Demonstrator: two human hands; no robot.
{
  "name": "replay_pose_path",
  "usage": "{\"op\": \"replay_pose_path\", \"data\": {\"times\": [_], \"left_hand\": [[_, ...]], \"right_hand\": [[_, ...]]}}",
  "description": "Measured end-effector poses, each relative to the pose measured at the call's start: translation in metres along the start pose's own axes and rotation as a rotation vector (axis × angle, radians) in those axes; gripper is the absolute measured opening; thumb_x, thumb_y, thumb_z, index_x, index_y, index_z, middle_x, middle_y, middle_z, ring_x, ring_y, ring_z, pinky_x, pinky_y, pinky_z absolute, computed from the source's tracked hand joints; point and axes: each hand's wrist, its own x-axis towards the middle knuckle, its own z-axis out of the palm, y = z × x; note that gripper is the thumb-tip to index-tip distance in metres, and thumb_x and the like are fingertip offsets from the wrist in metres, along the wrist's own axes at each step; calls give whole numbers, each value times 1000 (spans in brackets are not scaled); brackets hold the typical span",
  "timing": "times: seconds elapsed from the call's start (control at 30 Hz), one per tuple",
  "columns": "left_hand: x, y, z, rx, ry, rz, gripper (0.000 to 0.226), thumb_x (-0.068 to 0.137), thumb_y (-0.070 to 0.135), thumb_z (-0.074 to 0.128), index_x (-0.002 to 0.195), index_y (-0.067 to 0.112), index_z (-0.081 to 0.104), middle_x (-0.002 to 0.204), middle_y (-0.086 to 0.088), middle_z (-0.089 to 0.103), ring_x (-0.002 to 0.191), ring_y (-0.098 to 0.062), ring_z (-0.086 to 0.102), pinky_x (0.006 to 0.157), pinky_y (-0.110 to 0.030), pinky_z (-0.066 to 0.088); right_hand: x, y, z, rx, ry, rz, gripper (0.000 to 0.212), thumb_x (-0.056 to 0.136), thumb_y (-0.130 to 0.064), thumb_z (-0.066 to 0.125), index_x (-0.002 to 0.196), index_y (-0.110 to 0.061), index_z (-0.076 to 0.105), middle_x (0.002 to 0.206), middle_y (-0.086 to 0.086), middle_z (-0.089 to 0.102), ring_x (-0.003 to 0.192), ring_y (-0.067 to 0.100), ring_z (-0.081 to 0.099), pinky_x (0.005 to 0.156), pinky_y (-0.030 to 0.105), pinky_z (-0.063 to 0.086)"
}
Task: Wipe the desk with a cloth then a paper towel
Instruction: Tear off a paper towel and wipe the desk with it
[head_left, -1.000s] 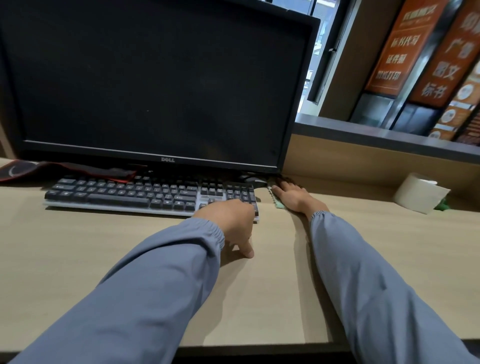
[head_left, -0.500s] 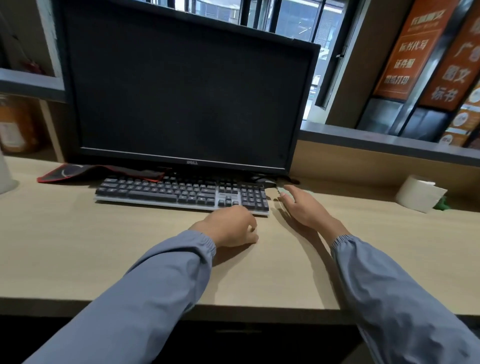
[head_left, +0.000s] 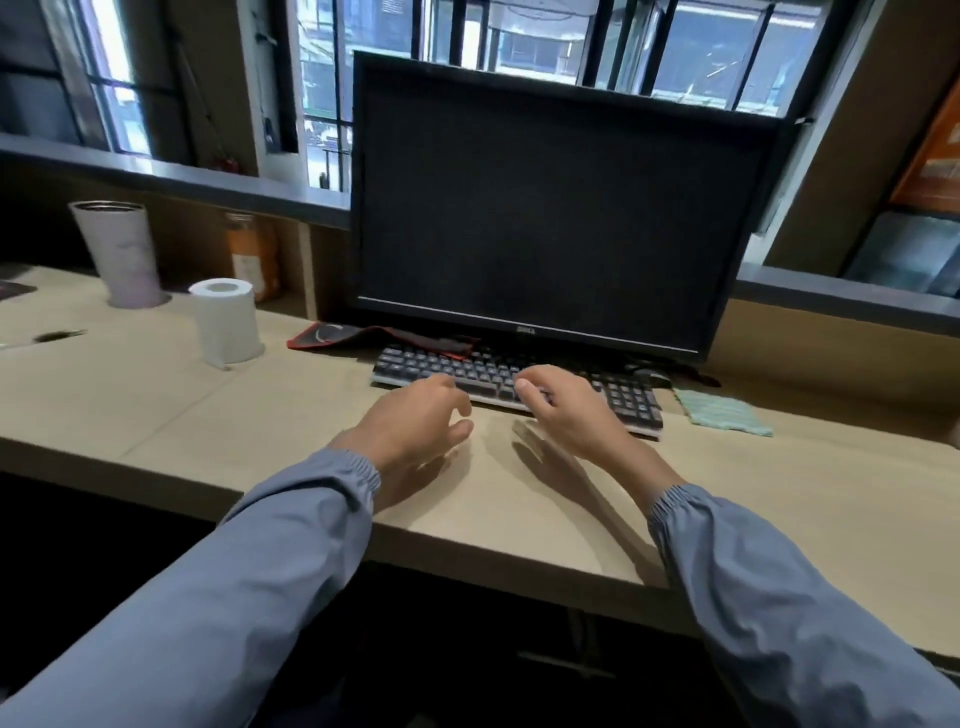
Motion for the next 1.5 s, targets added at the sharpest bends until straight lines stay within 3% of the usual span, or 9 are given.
{"op": "replay_pose_path", "data": {"times": [0.07, 0.3, 0.7, 0.87, 1.03, 1.17, 1.3, 1.5], "left_hand": [[-15, -28, -5, -7, 22, -64, 33, 104, 45, 56, 128, 27, 69, 137, 4, 58, 115, -18, 61, 95, -40, 53], [-52, -123, -23, 17, 35, -254, 29, 104, 43, 58, 127, 29, 69, 136, 4, 60, 113, -18, 62, 95, -40, 56], [-82, -225, -41, 47, 98, -458, 31, 103, 40, 54, 126, 26, 68, 136, -1, 61, 116, -26, 62, 99, -46, 52], [-77, -251, -48, -9, 149, -519, 31, 103, 38, 56, 128, 24, 68, 133, -2, 62, 117, -23, 61, 101, -44, 51], [-73, -277, -51, -71, 205, -566, 31, 101, 35, 57, 128, 23, 68, 130, -3, 64, 116, -23, 61, 101, -46, 52], [-73, -288, -49, -102, 229, -576, 32, 102, 30, 59, 132, 23, 65, 131, -3, 63, 118, -23, 61, 101, -44, 52], [-71, -300, -49, -121, 272, -597, 32, 102, 26, 59, 133, 22, 63, 130, -3, 63, 116, -23, 61, 99, -43, 52], [-65, -306, -57, -136, 336, -616, 38, 103, 24, 61, 140, 25, 55, 140, -2, 58, 119, -21, 62, 99, -40, 54]], "right_hand": [[16, -28, 18, 45, -12, -45, 31, 106, -40, 44, 107, -19, 67, 104, -6, 68, 96, 11, 60, 87, 41, 52], [63, -117, 83, 168, -64, -159, 29, 105, -40, 48, 108, -22, 70, 105, -10, 69, 96, 6, 60, 86, 34, 51], [146, -221, 169, 300, -195, -146, 26, 100, -36, 60, 117, -18, 67, 111, -3, 70, 99, 13, 65, 87, 35, 57], [179, -249, 200, 419, -185, -67, 28, 96, -33, 64, 120, -17, 63, 113, -1, 68, 98, 15, 64, 75, 27, 49], [200, -267, 221, 435, -192, -25, 28, 94, -32, 63, 117, -15, 60, 114, 3, 68, 100, 22, 65, 84, 38, 56], [210, -274, 233, 449, -139, 13, 23, 87, -38, 67, 96, -18, 62, 103, 5, 71, 91, 27, 69, 77, 45, 60], [218, -284, 240, 435, -110, 25, 26, 86, -44, 70, 94, -19, 68, 102, 5, 73, 91, 26, 67, 75, 45, 61], [219, -286, 243, 557, -95, 51, 14, 94, -27, 68, 96, -13, 71, 102, 6, 72, 95, 26, 66, 80, 43, 60]]}}
